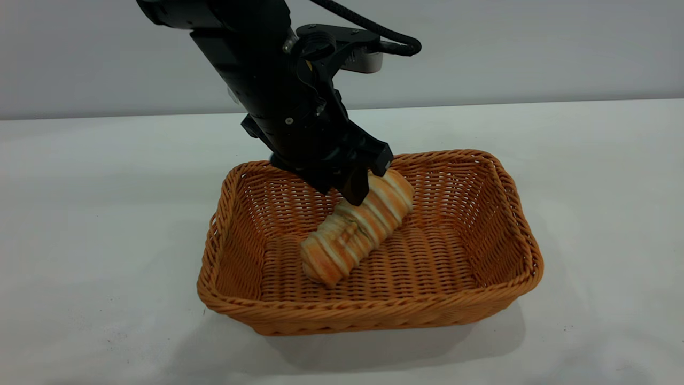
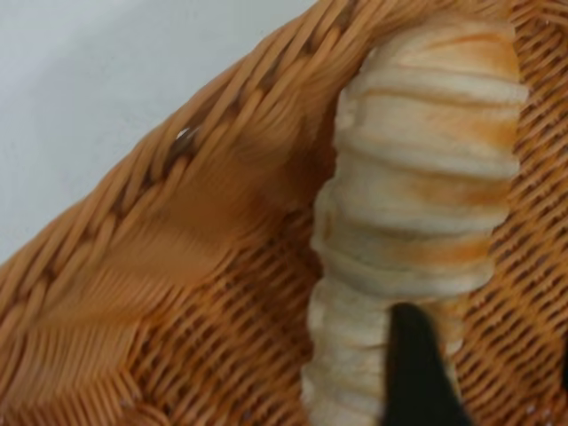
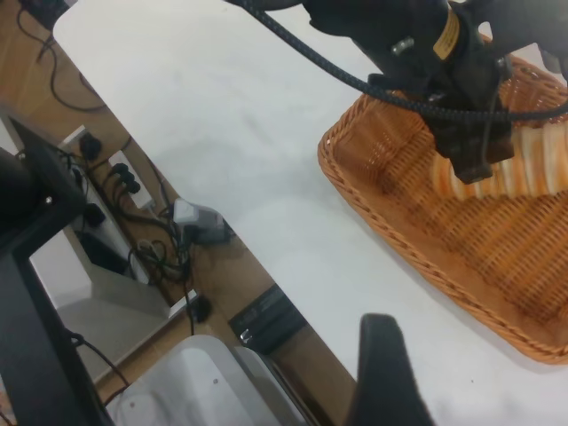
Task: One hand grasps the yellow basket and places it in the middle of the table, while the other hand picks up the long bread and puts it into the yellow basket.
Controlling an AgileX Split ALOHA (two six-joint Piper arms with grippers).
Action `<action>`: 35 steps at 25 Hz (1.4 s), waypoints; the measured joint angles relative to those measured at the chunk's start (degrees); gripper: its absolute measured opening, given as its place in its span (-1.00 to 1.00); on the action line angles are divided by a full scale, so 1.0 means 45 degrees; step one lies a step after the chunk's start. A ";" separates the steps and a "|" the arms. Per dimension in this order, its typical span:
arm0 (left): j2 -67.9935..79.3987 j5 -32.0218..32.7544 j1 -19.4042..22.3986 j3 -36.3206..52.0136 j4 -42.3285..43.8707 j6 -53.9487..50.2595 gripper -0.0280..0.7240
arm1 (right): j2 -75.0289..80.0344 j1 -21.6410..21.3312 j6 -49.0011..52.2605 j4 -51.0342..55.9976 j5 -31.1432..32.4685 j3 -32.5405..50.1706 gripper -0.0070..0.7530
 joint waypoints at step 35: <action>-1.6044 0.8313 0.0000 0.4139 0.6374 -0.3801 0.56 | -0.7818 0.0076 0.4500 -0.6457 0.0010 0.2463 0.36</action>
